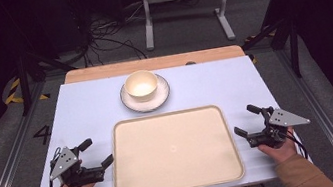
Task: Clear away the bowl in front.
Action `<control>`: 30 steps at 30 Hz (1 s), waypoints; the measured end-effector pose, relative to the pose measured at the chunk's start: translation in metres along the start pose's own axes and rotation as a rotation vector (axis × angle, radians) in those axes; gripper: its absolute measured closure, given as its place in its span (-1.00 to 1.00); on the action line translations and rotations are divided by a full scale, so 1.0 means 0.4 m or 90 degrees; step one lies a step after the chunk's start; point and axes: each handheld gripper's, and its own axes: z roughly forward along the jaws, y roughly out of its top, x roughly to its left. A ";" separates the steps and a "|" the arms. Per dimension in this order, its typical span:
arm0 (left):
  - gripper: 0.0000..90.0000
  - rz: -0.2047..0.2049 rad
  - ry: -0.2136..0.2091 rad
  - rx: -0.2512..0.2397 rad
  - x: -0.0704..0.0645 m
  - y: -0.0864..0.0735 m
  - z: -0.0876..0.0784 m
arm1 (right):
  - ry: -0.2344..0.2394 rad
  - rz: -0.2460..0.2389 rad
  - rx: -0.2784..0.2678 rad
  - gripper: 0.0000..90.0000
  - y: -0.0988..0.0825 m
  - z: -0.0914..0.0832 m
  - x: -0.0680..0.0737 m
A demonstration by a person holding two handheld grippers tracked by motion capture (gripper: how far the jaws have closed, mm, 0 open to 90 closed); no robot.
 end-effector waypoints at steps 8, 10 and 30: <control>-0.97 -0.010 0.008 -0.023 0.004 0.005 -0.009 | -0.001 0.003 -0.002 -0.91 0.000 -0.001 -0.002; -0.97 -0.009 0.008 -0.024 0.004 0.006 -0.010 | -0.003 0.004 -0.002 -0.91 0.000 -0.001 -0.001; -0.99 0.003 -0.023 -0.031 -0.028 0.072 -0.031 | -0.006 0.004 -0.002 -0.91 0.000 -0.001 -0.001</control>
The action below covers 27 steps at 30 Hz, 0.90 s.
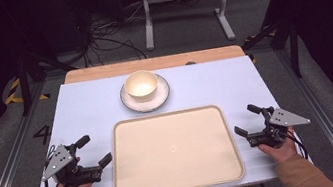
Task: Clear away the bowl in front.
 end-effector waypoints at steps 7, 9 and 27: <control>-1.00 -0.017 -0.013 -0.018 -0.007 0.019 -0.008 | 0.000 0.000 0.000 -0.91 0.000 0.000 0.000; -1.00 -0.027 -0.010 -0.018 -0.008 0.023 -0.010 | 0.000 0.000 0.000 -0.91 0.000 0.000 0.000; -0.99 0.018 0.038 0.009 -0.013 0.080 -0.016 | -0.006 -0.002 0.003 -0.91 0.000 0.001 0.002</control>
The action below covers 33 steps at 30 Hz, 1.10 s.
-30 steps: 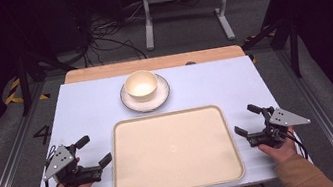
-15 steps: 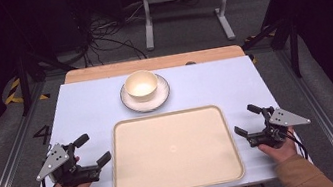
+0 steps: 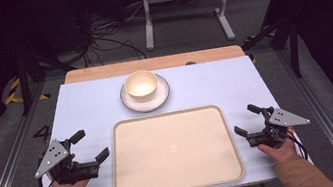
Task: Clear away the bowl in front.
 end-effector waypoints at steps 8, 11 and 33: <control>-0.99 0.003 -0.017 -0.005 0.007 0.020 0.036 | -0.003 0.000 0.000 -0.91 0.000 0.000 0.001; -0.99 0.004 -0.014 0.009 0.018 0.023 0.062 | -0.003 0.000 -0.001 -0.91 0.000 0.000 0.001; -0.98 0.006 -0.034 0.022 0.042 0.094 0.179 | 0.000 -0.001 -0.003 -0.89 0.000 -0.001 0.001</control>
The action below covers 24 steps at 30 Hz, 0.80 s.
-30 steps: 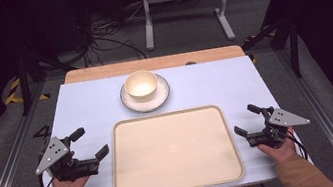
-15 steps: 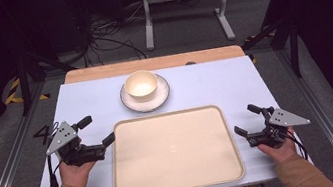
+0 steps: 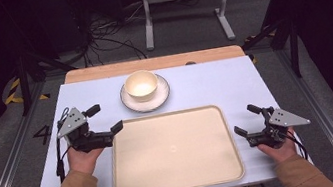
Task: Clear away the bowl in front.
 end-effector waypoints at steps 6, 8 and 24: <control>-0.98 -0.016 -0.001 0.002 0.011 0.019 0.028 | 0.002 -0.001 0.000 -0.88 0.000 0.000 0.000; -0.97 -0.030 -0.007 0.001 0.011 0.021 0.030 | 0.001 0.000 0.001 -0.88 0.000 -0.001 0.000; -0.95 -0.043 0.016 0.019 0.024 0.070 0.107 | 0.002 -0.001 -0.001 -0.88 0.000 -0.001 0.000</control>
